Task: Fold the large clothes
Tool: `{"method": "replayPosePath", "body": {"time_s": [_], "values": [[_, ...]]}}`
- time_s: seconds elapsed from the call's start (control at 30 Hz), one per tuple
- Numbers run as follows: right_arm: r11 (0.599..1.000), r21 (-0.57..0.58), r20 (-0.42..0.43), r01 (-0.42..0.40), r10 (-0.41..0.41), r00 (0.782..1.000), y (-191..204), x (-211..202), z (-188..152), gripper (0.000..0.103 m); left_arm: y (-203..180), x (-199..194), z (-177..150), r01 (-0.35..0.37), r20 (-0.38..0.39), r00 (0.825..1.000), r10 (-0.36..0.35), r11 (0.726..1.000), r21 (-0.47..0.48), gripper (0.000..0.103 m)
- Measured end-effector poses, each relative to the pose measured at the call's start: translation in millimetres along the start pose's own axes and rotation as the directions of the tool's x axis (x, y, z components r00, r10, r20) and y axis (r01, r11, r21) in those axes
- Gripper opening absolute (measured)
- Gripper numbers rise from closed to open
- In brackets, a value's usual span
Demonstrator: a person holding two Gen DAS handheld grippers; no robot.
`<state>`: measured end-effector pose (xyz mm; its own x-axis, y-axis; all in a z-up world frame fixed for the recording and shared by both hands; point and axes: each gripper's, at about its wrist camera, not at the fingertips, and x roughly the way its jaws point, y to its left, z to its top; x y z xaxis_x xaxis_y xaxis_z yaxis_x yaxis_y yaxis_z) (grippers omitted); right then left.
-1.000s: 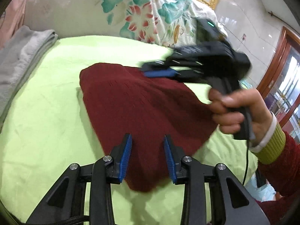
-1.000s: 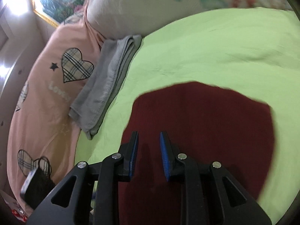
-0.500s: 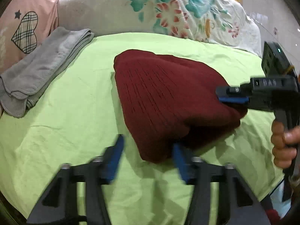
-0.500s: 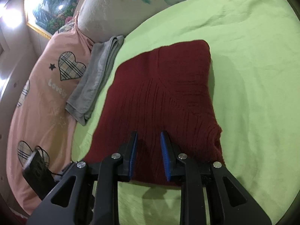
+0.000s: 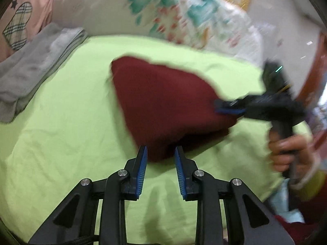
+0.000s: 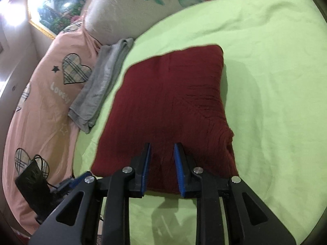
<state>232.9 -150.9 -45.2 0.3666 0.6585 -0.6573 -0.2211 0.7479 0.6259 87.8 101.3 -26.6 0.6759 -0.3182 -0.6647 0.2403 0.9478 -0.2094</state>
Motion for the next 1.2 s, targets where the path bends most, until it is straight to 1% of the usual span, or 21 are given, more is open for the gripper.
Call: {"method": "replayPosePath", "body": {"time_s": [0.07, 0.17, 0.2, 0.27, 0.3, 0.33, 0.37, 0.4, 0.43, 0.53, 0.57, 0.6, 0.67, 0.77, 0.83, 0.9, 0.97, 1.03, 1.1, 1.17, 1.2], "values": [[1.000, -0.002, 0.016, -0.013, 0.013, 1.000, 3.7, -4.8, 2.0, 0.025, -8.7, -10.0, 18.3, 0.068, 0.051, 0.996, -0.070, 0.997, 0.033, 0.027], [1.000, 0.003, 0.034, -0.013, 0.013, 0.999, 5.1, -8.2, 4.1, 0.025, -26.2, 2.9, 37.9, 0.114, 0.049, 0.992, -0.119, 0.988, 0.106, 0.028], [1.000, 0.006, 0.034, -0.012, 0.012, 0.999, 4.0, -8.6, 4.3, 0.025, -28.6, 12.3, 40.4, 0.127, 0.029, 0.991, -0.131, 0.984, 0.124, 0.027], [1.000, 0.011, 0.035, -0.005, 0.004, 0.999, 1.7, -10.2, 3.7, 0.025, -27.0, 42.6, 37.8, 0.131, -0.057, 0.991, -0.124, 0.982, 0.134, 0.023], [1.000, 0.011, 0.036, 0.005, -0.005, 0.999, -0.5, -11.1, 3.2, 0.025, -20.8, 64.3, 32.3, 0.121, -0.132, 0.986, -0.105, 0.985, 0.121, 0.017], [1.000, 0.013, 0.035, 0.012, -0.013, 0.999, -2.7, -12.0, 2.9, 0.025, -11.7, 84.5, 24.7, 0.079, -0.194, 0.979, -0.058, 0.991, 0.105, 0.000], [1.000, 0.017, 0.031, 0.023, -0.023, 0.999, -5.0, -11.8, 2.8, 0.025, -4.0, 96.2, 18.3, 0.086, -0.235, 0.970, -0.067, 0.993, 0.075, 0.001], [0.999, 0.024, 0.026, 0.032, -0.033, 0.999, -8.8, -11.4, 2.2, 0.025, 5.2, 102.4, 10.9, 0.130, -0.250, 0.961, -0.120, 0.991, 0.023, 0.001], [0.999, 0.027, 0.023, 0.034, -0.035, 0.999, -10.9, -11.6, 2.1, 0.025, 8.5, 104.4, 6.8, 0.131, -0.257, 0.958, -0.126, 0.991, 0.002, 0.001], [1.000, 0.014, 0.024, 0.027, -0.027, 0.999, -9.4, -13.8, 2.8, 0.025, 23.0, 99.5, 0.7, 0.163, -0.222, 0.958, -0.182, 0.981, -0.103, 0.001], [1.000, 0.000, 0.026, 0.020, -0.020, 0.999, -5.4, -14.6, 3.7, 0.025, 22.8, 96.8, 0.6, 0.159, -0.214, 0.960, -0.179, 0.981, -0.109, 0.001], [1.000, -0.012, 0.027, 0.017, -0.016, 1.000, -1.6, -15.3, 4.5, 0.025, 20.0, 92.0, 0.9, 0.164, -0.236, 0.954, -0.186, 0.980, -0.110, 0.001], [0.999, -0.041, 0.033, 0.011, -0.010, 0.999, 6.7, -18.8, 6.3, 0.025, 8.7, 76.1, 3.8, 0.180, -0.216, 0.958, -0.190, 0.981, -0.067, 0.000], [0.999, -0.052, 0.046, -0.008, 0.011, 0.999, 11.6, -23.4, 8.6, 0.025, -6.1, 47.1, 13.6, 0.246, -0.167, 0.955, -0.245, 0.969, -0.018, 0.001], [0.999, -0.051, 0.049, -0.008, 0.010, 0.999, 11.2, -22.7, 9.5, 0.025, -10.2, 31.5, 23.4, 0.263, -0.122, 0.958, -0.261, 0.965, -0.003, 0.001], [0.999, -0.046, 0.045, 0.002, 0.000, 0.999, 9.4, -19.4, 9.1, 0.025, -11.1, 23.6, 33.3, 0.263, -0.079, 0.962, -0.262, 0.965, -0.004, 0.001], [0.999, -0.035, 0.037, 0.001, 0.000, 0.999, 6.8, -15.3, 7.2, 0.025, -5.4, 20.1, 43.2, 0.237, -0.041, 0.971, -0.237, 0.971, -0.010, 0.002], [0.999, -0.038, 0.026, 0.016, -0.015, 1.000, 4.5, -9.9, 5.4, 0.025, 4.5, 36.9, 53.1, 0.196, -0.069, 0.978, -0.197, 0.980, -0.013, 0.002], [0.996, -0.034, -0.002, 0.087, -0.087, 0.996, -3.4, 0.1, 2.4, 0.025, 16.0, 60.6, 48.5, 0.163, -0.143, 0.976, -0.165, 0.986, -0.027, 0.001], [0.989, -0.040, -0.053, 0.144, -0.146, 0.988, -15.7, 13.9, -4.6, 0.024, 20.5, 80.9, 40.9, 0.197, -0.170, 0.964, -0.206, 0.978, -0.070, 0.001], [0.990, -0.031, -0.064, 0.140, -0.142, 0.988, -22.0, 17.4, -8.9, 0.023, 20.9, 82.0, 38.6, 0.209, -0.164, 0.962, -0.220, 0.975, -0.078, 0.001]]}}
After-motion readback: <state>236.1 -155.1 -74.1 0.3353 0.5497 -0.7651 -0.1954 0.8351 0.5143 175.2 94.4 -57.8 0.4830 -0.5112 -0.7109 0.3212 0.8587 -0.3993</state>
